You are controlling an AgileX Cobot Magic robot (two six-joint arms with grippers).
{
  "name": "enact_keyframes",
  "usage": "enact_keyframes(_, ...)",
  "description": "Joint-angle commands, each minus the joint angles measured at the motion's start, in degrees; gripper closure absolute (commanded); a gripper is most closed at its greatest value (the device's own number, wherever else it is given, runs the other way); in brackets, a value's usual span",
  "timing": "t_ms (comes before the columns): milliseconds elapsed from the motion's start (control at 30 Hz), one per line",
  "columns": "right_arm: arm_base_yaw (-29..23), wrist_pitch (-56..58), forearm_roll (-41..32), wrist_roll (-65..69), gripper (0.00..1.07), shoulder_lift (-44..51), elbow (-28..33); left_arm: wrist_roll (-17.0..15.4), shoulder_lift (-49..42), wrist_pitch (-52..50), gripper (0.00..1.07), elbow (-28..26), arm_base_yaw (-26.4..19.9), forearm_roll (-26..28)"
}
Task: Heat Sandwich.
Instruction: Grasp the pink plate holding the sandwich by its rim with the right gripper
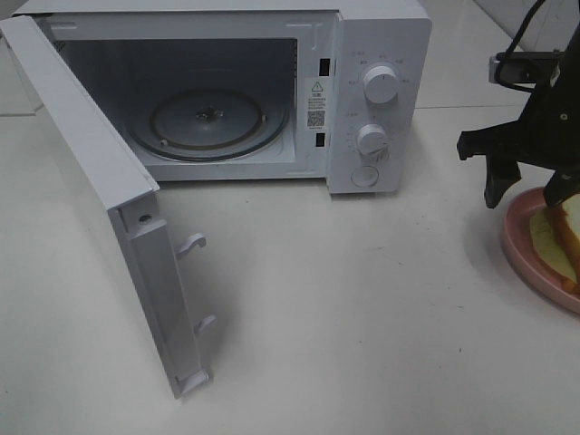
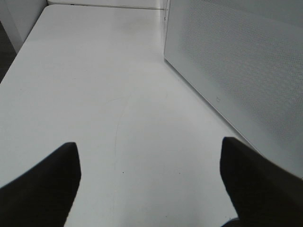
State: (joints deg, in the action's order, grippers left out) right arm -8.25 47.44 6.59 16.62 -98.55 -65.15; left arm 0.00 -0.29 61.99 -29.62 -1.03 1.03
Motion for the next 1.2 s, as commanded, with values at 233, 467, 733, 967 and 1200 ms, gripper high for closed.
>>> enact_keyframes(233,0.23,-2.35,1.15,0.57,0.44,-6.59,0.46,0.00,-0.97,-0.74,0.30,0.11,0.29,0.06)
enact_keyframes(467,0.23,-3.44,4.24,1.55,0.45,-9.63,0.46,0.00,-0.97,-0.74,0.30,0.11,0.29,0.06)
enact_keyframes(733,2.18,-5.44,6.19,3.84,0.46,-10.94,0.46,0.00,-0.97,-0.74,0.30,0.11,0.29,0.06)
enact_keyframes(967,2.23,-6.13,5.84,3.84,0.48,-10.94,0.46,0.00,-0.97,-0.74,0.30,0.11,0.29,0.06)
enact_keyframes(1200,2.23,-6.19,5.79,3.84,0.48,-11.34,0.46,0.00,-0.97,-0.74,0.30,0.11,0.29,0.06)
